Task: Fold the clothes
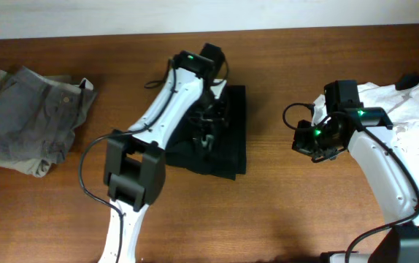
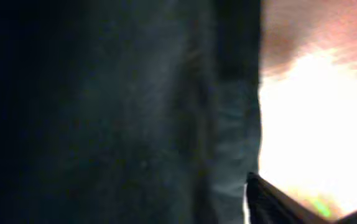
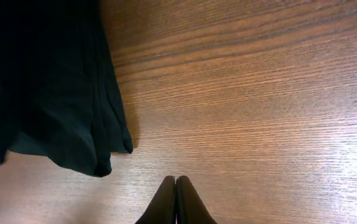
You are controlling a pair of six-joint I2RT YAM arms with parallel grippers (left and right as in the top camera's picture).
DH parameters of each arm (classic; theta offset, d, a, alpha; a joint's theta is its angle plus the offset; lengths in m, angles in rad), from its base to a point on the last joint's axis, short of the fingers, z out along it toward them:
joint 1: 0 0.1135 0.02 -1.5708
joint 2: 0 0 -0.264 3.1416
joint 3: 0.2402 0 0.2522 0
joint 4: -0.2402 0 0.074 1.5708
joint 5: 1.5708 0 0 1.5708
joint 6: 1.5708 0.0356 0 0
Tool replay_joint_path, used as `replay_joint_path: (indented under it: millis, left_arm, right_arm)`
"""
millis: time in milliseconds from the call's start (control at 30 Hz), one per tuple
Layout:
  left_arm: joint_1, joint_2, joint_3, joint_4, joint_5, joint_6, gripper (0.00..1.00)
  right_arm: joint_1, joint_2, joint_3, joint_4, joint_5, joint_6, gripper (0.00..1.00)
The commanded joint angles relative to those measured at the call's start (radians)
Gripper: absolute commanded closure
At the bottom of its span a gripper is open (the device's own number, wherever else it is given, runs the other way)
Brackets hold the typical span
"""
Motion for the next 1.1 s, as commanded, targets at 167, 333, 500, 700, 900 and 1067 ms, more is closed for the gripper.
replay_joint_path:
  millis: [167, 333, 500, 700, 900, 1067]
  left_arm:
    - [0.102, 0.012, 0.486, -0.340, -0.037, 0.097, 0.18]
    - [0.222, 0.009, 0.518, -0.364, -0.122, 0.149, 0.47]
    - [0.261, 0.009, 0.212, -0.364, -0.123, 0.175, 0.95]
    - [0.257, 0.009, -0.161, -0.196, -0.029, 0.175, 0.94]
    - [0.267, 0.009, -0.402, 0.324, 0.077, 0.161, 1.00]
    - [0.416, 0.008, 0.085, 0.097, 0.076, 0.159, 0.84]
  right_arm:
    - [0.077, 0.036, 0.001, 0.162, -0.144, -0.037, 0.91]
    - [0.342, 0.096, 0.001, 0.531, -0.172, -0.043, 0.62]
    - [0.473, 0.358, 0.001, 0.792, -0.170, 0.083, 0.80]
    - [0.323, 0.410, 0.002, 0.496, -0.018, 0.257, 0.90]
    - [0.415, 0.410, 0.002, 0.346, -0.111, 0.263, 0.91]
    - [0.507, 0.294, 0.027, 0.312, 0.002, 0.192, 0.91]
